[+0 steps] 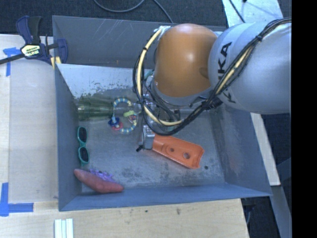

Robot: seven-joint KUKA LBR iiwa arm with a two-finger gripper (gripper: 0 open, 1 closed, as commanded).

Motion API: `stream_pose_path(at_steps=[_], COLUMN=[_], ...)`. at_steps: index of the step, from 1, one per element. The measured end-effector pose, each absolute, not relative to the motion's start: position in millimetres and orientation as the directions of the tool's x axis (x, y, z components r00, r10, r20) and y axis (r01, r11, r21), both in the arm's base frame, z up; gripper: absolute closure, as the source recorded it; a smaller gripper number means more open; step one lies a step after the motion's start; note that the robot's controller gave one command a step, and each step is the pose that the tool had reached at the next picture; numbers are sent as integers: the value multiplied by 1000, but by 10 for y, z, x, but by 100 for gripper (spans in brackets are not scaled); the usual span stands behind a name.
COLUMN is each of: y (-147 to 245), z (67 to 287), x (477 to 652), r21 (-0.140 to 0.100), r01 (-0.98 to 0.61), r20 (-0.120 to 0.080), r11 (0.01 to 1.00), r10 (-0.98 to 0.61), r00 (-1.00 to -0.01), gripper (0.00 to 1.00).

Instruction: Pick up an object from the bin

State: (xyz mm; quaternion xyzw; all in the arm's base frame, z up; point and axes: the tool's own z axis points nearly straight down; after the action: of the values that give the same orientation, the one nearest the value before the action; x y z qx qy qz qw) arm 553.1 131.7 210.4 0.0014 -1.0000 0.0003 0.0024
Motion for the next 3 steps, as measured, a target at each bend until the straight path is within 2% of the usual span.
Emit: stream_pose_path(at_steps=[1,2,3], y=[1312,953,624], z=[2153,1904,1749], x=[5543,5480,5645], r21=[1,3,-2], r01=[0,-38,-57], r20=[-3,-6,3], r11=[1000,999,998], r10=[0,-38,-57], r00=[-1000,-999,-998], gripper=[0,0,0])
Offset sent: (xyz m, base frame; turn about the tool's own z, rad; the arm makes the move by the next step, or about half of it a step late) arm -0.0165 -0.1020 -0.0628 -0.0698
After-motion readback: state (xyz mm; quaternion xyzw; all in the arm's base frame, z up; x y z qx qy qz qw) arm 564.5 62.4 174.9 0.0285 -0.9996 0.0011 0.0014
